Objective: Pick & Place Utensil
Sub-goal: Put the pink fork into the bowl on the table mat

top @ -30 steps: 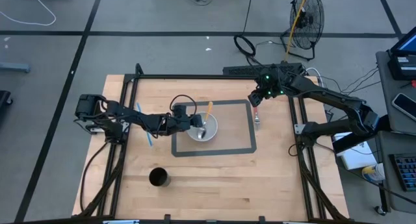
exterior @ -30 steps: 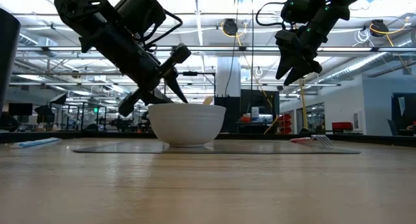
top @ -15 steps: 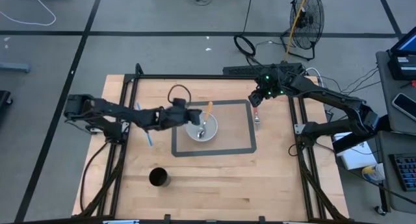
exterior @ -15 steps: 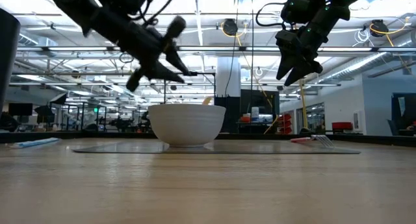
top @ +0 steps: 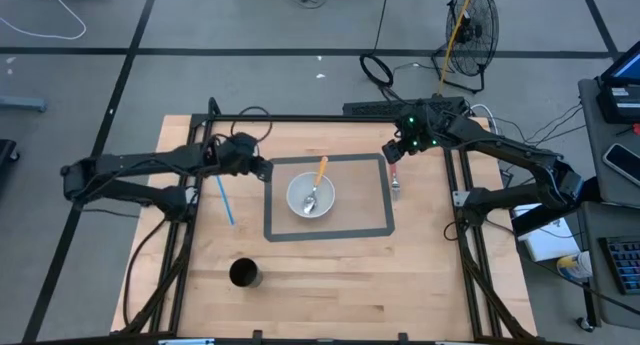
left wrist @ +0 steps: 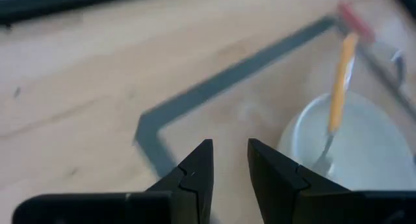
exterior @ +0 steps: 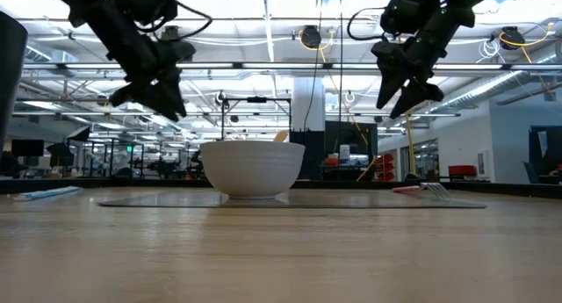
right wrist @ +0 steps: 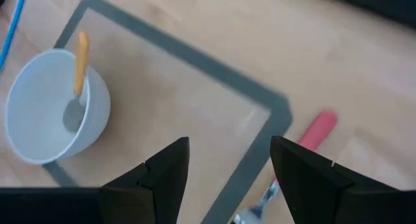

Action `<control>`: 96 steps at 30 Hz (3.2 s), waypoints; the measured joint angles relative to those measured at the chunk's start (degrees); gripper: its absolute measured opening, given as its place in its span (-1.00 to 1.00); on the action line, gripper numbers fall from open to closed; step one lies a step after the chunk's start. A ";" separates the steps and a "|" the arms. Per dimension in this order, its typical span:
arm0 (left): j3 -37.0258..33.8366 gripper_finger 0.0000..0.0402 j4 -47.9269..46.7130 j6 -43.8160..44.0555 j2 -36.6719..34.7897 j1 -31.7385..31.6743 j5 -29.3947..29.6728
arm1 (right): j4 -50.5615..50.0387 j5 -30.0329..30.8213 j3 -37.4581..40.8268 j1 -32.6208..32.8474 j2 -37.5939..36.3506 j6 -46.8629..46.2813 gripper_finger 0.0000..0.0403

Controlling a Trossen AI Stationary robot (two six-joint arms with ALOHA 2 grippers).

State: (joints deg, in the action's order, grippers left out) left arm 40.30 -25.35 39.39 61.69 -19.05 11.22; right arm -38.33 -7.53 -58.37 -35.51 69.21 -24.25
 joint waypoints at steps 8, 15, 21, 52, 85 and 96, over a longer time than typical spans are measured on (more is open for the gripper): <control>-0.03 -0.51 -1.38 -9.10 -0.78 -8.36 -11.92 | -12.53 3.47 0.00 1.78 0.18 -11.47 0.04; -0.03 -0.51 2.85 -13.49 -0.78 -12.75 -17.07 | -8.37 4.71 2.33 4.33 2.92 -20.98 0.04; -0.03 -0.51 4.88 -15.77 -0.78 -15.35 -22.05 | -1.27 6.42 8.33 4.87 7.17 -24.84 0.04; -0.03 -0.51 7.81 -14.92 -0.74 -16.30 -24.78 | 17.33 12.03 19.91 4.00 12.67 -28.53 0.04; -0.03 -0.51 7.68 -15.22 -0.74 -16.28 -23.17 | 15.35 12.40 19.91 3.96 14.25 -27.56 -0.73; -0.03 -0.51 7.66 -15.22 -0.74 -16.28 -23.12 | 15.42 12.24 20.00 3.96 13.81 -27.08 -0.78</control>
State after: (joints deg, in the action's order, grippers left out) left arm 40.27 -17.69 24.16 60.95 -35.33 -11.90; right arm -22.91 4.71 -38.37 -31.55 83.02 -51.33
